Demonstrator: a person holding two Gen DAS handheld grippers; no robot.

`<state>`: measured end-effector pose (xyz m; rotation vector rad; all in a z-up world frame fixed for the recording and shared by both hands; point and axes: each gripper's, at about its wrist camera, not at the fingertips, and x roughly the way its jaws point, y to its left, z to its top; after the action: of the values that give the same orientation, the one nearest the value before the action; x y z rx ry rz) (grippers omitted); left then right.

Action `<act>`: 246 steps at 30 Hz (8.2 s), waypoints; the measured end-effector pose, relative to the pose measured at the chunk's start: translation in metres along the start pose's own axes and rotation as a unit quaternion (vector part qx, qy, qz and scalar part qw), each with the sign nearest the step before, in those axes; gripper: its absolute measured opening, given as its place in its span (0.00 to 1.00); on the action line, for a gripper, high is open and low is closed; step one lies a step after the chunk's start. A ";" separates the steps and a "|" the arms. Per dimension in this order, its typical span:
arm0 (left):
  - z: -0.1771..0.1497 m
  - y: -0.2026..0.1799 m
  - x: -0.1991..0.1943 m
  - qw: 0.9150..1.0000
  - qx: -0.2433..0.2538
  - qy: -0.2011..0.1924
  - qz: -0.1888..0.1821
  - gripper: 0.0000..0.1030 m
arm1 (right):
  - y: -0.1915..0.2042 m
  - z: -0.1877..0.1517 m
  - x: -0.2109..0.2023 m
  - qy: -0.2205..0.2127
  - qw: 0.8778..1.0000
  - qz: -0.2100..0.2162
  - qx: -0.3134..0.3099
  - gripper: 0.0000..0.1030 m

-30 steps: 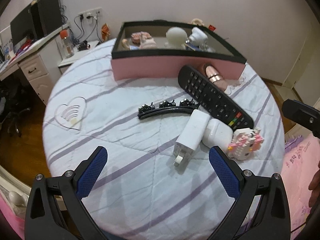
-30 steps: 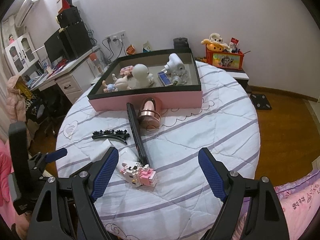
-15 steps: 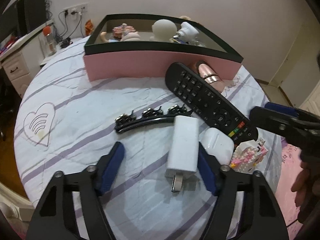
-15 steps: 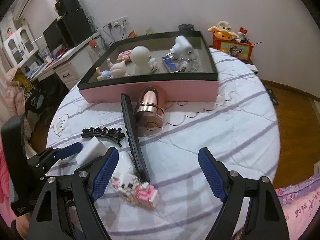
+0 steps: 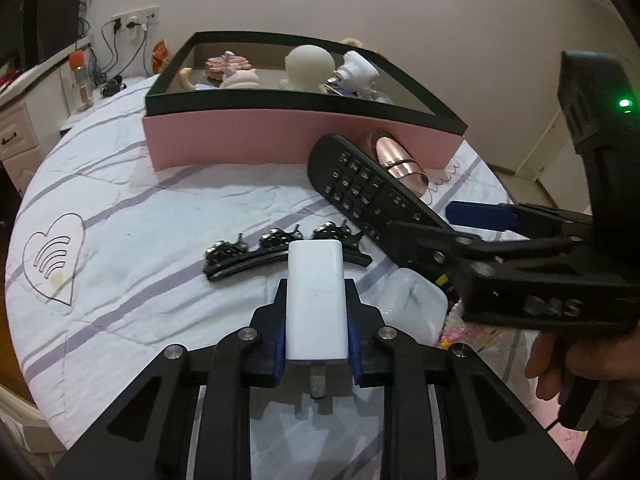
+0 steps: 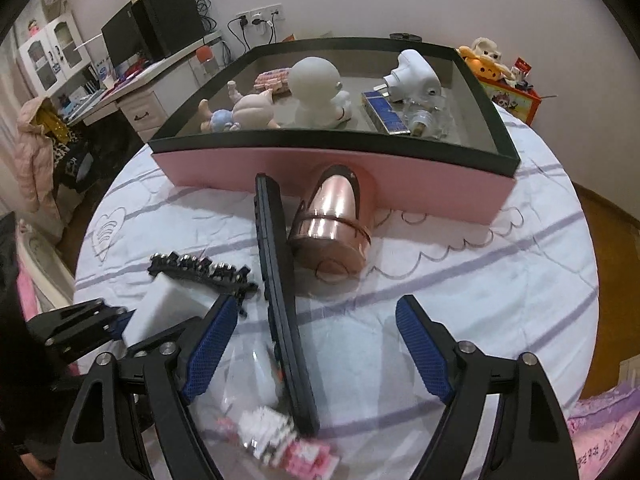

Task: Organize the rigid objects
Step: 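Grasp the white charger plug with the left tool while the right tool grasps the black remote, then carry the charger and remote into the box and open both tools, then withdraw both open tools from the box back over the table, then grasp the pink block cat with the right tool while the left tool grasps the black hair clip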

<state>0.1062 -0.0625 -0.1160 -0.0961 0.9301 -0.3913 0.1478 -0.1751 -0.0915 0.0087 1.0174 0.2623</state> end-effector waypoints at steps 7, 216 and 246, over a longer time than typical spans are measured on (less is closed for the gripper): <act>0.000 0.010 -0.009 1.000 -0.011 -0.004 0.014 0.23 | 0.016 -0.005 0.013 0.021 0.999 0.004 -0.037 0.24; -0.008 0.031 -0.077 0.990 -0.057 -0.008 0.126 1.00 | 0.003 -0.073 -0.033 -0.011 0.999 0.018 0.044 0.79; 0.032 0.006 0.026 0.988 0.140 0.036 0.055 0.67 | -0.034 -0.060 -0.038 -0.025 0.998 0.028 0.050 0.57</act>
<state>0.1471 -0.0694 -0.1183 0.2270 0.9373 -0.4219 0.0861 -0.2235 -0.0958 0.1345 0.9798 0.2605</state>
